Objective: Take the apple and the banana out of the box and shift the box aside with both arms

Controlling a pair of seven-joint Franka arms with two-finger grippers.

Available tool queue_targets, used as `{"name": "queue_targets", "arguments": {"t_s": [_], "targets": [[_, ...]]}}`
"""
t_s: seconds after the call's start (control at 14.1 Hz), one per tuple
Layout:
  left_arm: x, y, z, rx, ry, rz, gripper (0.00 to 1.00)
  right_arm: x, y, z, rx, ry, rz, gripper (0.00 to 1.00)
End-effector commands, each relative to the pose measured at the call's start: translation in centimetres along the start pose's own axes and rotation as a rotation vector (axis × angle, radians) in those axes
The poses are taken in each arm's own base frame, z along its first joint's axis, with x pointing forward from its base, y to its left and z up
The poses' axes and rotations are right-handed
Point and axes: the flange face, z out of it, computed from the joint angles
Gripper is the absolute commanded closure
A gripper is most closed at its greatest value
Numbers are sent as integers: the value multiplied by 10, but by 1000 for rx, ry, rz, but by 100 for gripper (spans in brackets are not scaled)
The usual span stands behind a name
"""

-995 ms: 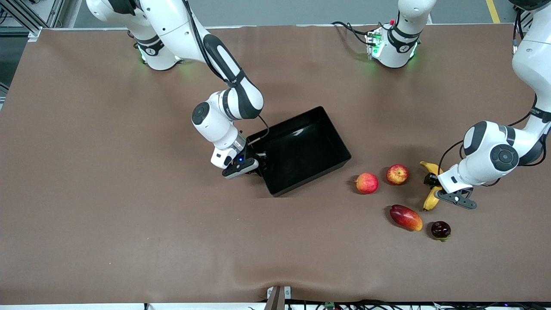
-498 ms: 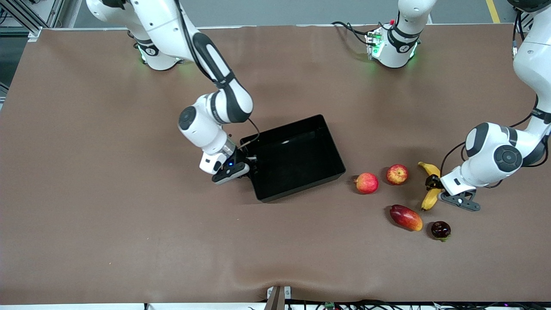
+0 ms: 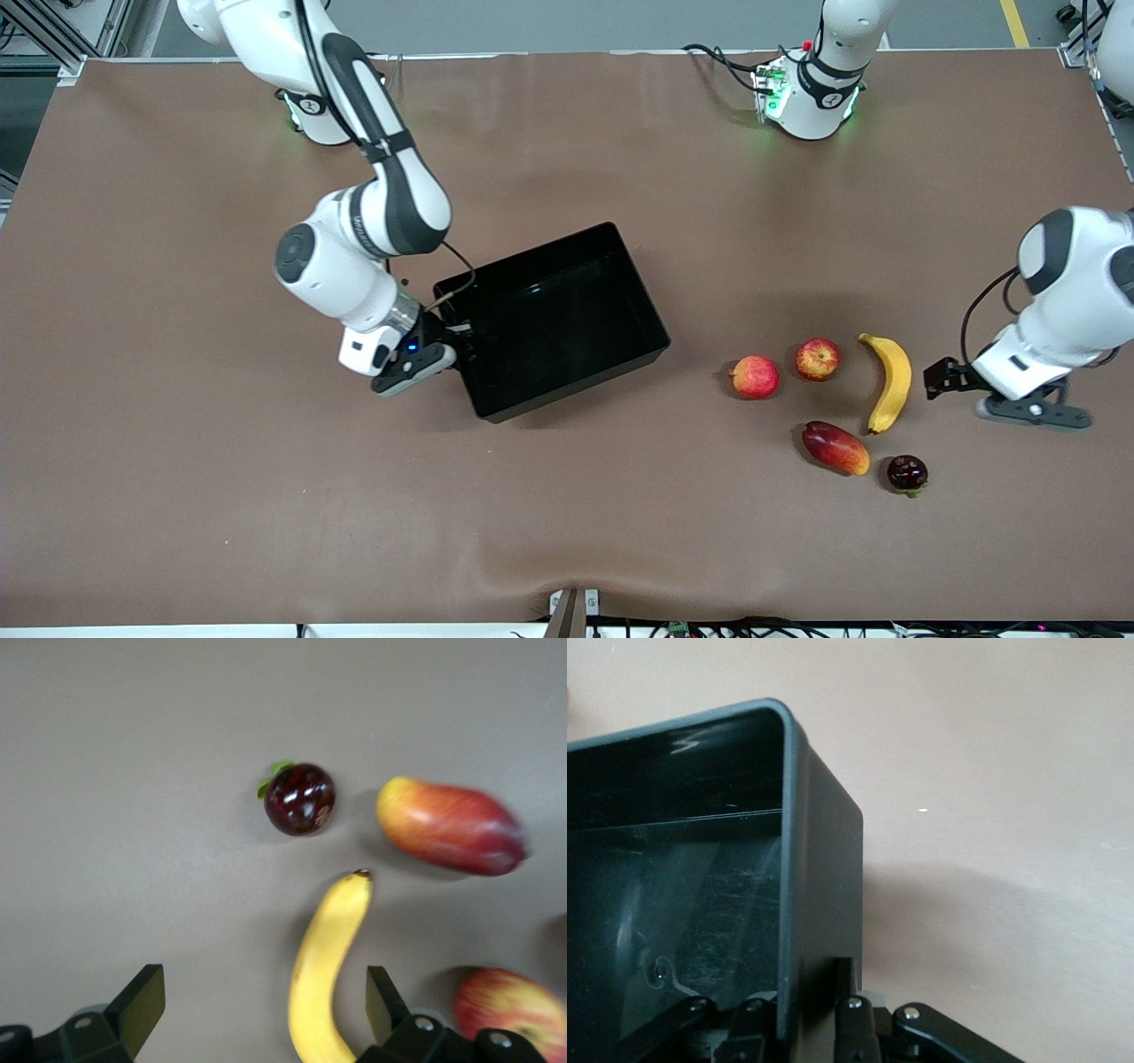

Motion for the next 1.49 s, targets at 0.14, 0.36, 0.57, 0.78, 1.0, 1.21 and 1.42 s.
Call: {"name": "queue_targets", "arguments": {"t_s": [0.14,0.36,0.57,0.78,1.0,1.21,1.42], "targets": [[12,9,-121,-8,-65,-124,0,1,52,-72,3,-48,52,100],[18,18,-180,-1,-114,-150,0,-5,109,-113,-22,-57,130,100],[19,16,-215,-4,-119,-145,0,-20,167,-147,-62,-68,216,100],[13,27,-249,11,-138,-136,0,-42,221,-169,-135,-78,287,100],[7,57,-274,70,-131,-108,0,-71,295,-197,-195,-54,359,100],[-10,51,-292,-30,-129,-194,0,-98,347,-206,-204,-44,362,100],[-23,65,-305,-20,-122,-206,0,-124,388,-192,-148,-19,369,100]]}}
